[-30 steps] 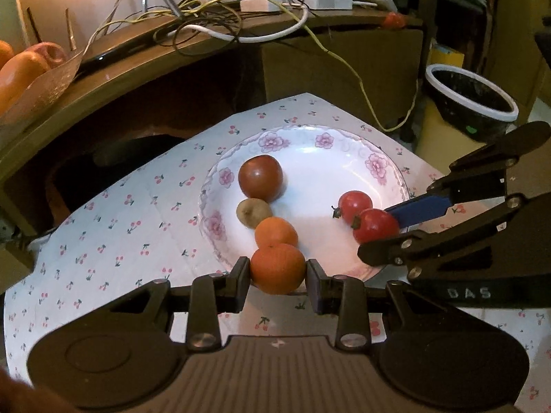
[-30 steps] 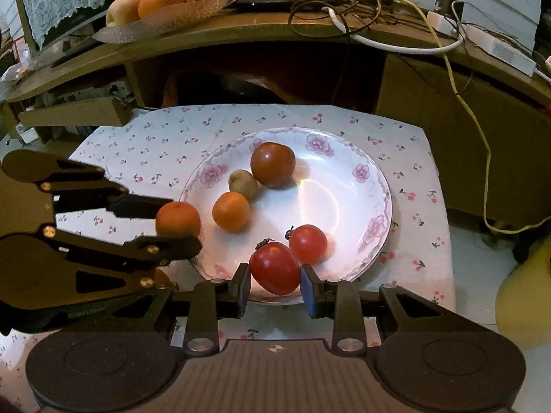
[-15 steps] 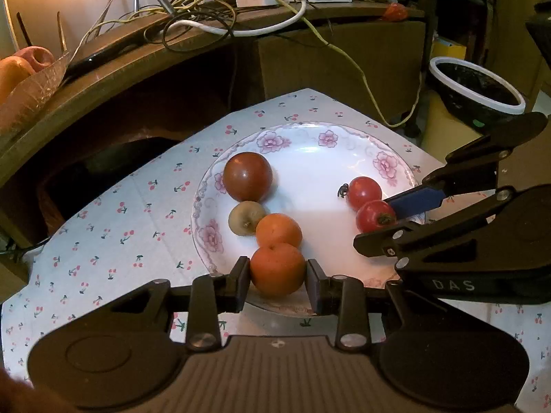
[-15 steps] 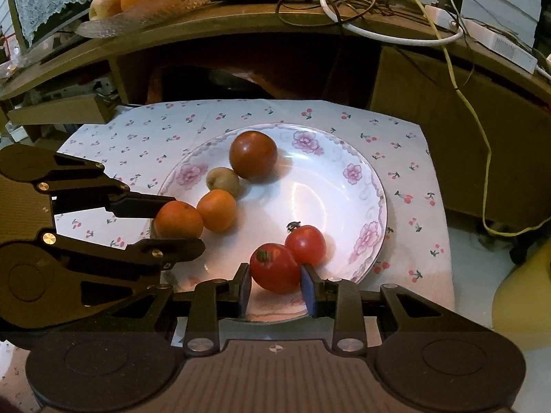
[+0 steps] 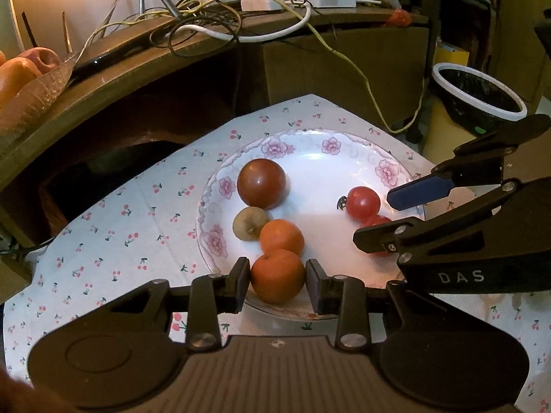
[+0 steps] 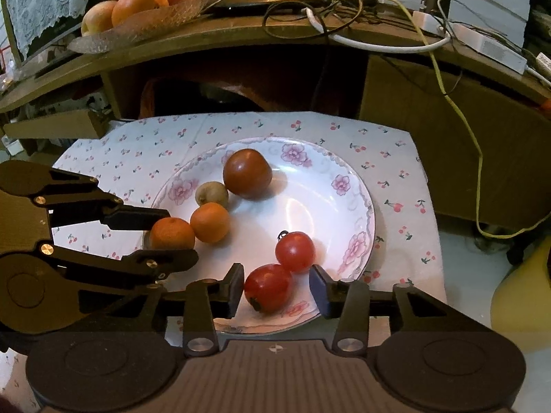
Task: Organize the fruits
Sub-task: 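Carry the orange and red tomato over the plate and open both tools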
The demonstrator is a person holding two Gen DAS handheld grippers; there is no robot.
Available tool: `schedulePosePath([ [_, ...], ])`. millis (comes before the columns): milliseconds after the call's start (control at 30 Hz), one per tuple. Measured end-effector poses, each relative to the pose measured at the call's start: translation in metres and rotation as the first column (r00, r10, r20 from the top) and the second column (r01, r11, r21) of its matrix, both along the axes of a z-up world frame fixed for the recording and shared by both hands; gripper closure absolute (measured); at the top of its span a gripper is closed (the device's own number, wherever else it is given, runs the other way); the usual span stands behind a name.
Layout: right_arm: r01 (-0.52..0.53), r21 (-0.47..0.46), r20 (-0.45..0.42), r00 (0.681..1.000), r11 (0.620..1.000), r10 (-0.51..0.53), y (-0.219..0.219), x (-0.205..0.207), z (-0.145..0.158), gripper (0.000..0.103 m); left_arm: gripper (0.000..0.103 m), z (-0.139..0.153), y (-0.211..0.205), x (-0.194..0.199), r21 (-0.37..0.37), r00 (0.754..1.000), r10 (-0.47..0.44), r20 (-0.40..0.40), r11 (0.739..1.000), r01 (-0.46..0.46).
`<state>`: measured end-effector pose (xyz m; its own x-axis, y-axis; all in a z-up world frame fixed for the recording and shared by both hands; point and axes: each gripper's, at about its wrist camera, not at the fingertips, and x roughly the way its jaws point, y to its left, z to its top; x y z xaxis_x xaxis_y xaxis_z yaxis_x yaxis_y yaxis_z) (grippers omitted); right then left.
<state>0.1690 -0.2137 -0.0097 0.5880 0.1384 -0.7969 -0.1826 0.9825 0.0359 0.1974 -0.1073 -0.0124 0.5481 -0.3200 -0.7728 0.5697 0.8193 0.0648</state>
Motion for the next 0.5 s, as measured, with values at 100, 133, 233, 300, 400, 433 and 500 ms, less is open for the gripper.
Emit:
schedulePosePath([
  [100, 0.000, 0.001, 0.010, 1.000, 1.000, 0.000, 0.000, -0.001, 0.002, 0.057, 0.062, 0.003, 0.000, -0.001, -0.002, 1.000, 0.004, 0.004, 1.000, -0.004],
  [133, 0.001, 0.002, 0.013, 1.000, 1.000, -0.001, 0.000, -0.001, 0.003, 0.057, 0.062, 0.004, 0.001, -0.001, -0.003, 1.000, 0.004, 0.006, 1.000, -0.004],
  [233, 0.007, 0.007, 0.023, 1.000, 1.000, -0.007, -0.002, -0.002, 0.006, 0.054, 0.062, 0.008, 0.002, -0.003, -0.008, 1.000, 0.004, 0.011, 1.000, -0.004],
  [300, 0.010, 0.010, 0.029, 1.000, 1.000, -0.010, -0.002, -0.002, 0.007, 0.054, 0.062, 0.010, 0.003, -0.004, -0.010, 1.000, 0.004, 0.016, 1.000, -0.004],
  [400, 0.008, 0.012, 0.037, 0.999, 1.000, -0.008, -0.002, -0.003, 0.009, 0.054, 0.060, 0.015, 0.005, -0.006, -0.016, 1.000, 0.007, 0.025, 1.000, -0.007],
  [433, 0.007, 0.013, 0.038, 0.999, 1.000, -0.007, -0.002, -0.004, 0.009, 0.054, 0.060, 0.016, 0.006, -0.006, -0.018, 1.000, 0.008, 0.028, 1.000, -0.008],
  [500, 0.008, 0.015, 0.042, 0.999, 1.000, -0.009, -0.002, -0.004, 0.010, 0.054, 0.058, 0.019, 0.008, -0.007, -0.024, 0.999, 0.010, 0.035, 1.000, -0.009],
])
